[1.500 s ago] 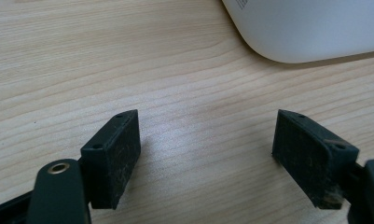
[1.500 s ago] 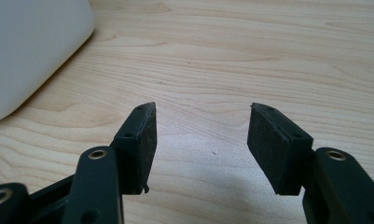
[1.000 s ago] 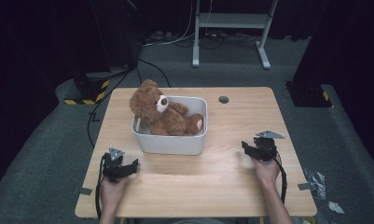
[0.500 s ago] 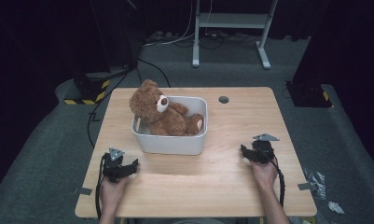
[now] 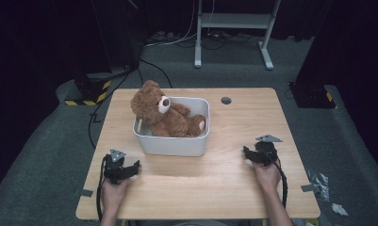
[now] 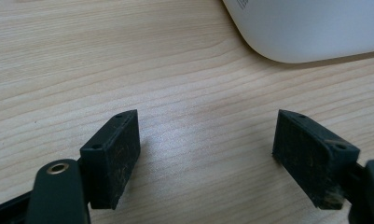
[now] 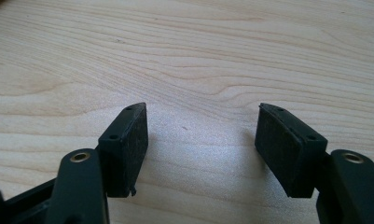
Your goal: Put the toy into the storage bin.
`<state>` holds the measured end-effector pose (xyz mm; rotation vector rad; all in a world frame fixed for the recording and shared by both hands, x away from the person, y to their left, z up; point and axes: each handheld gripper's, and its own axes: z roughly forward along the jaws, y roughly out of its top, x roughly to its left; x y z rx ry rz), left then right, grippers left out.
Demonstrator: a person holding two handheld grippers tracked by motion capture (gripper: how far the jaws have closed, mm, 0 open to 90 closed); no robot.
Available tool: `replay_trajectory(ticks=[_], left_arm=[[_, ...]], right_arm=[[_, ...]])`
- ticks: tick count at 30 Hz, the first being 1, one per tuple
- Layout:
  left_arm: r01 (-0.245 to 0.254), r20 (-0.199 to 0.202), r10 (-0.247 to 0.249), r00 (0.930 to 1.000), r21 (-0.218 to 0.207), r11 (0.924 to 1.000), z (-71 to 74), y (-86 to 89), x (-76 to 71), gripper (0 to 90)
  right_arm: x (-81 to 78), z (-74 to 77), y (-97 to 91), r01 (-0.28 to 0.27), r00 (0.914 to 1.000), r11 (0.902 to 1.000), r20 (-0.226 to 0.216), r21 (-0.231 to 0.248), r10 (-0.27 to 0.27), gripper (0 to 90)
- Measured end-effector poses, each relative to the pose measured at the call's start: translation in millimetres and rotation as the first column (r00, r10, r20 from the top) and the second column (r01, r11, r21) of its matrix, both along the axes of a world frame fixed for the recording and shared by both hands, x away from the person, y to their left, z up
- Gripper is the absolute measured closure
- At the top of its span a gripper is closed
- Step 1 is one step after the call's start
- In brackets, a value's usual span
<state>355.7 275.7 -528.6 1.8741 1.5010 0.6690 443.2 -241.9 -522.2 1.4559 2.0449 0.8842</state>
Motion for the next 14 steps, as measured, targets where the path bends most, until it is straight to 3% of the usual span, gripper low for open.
replay_trajectory(ticks=[11,12,14], left_arm=[[-0.004,-0.002,0.004,1.0000,0.002,1.0000,0.2,0.0,-0.3,23.0],[-0.004,-0.002,0.004,1.0000,0.001,1.0000,0.2,0.0,-0.2,23.0],[-0.003,0.000,0.003,1.0000,0.003,1.0000,0.2,0.2,-0.1,23.0]], right_arm=[[-0.3,0.0,0.6,0.005,1.0000,1.0000,-0.001,0.003,-0.005,34.6],[-0.9,1.1,0.2,0.000,0.9998,1.0000,-0.017,0.004,0.000,34.6],[-0.3,0.0,0.6,0.006,1.0000,1.0000,-0.002,0.003,-0.006,34.6]])
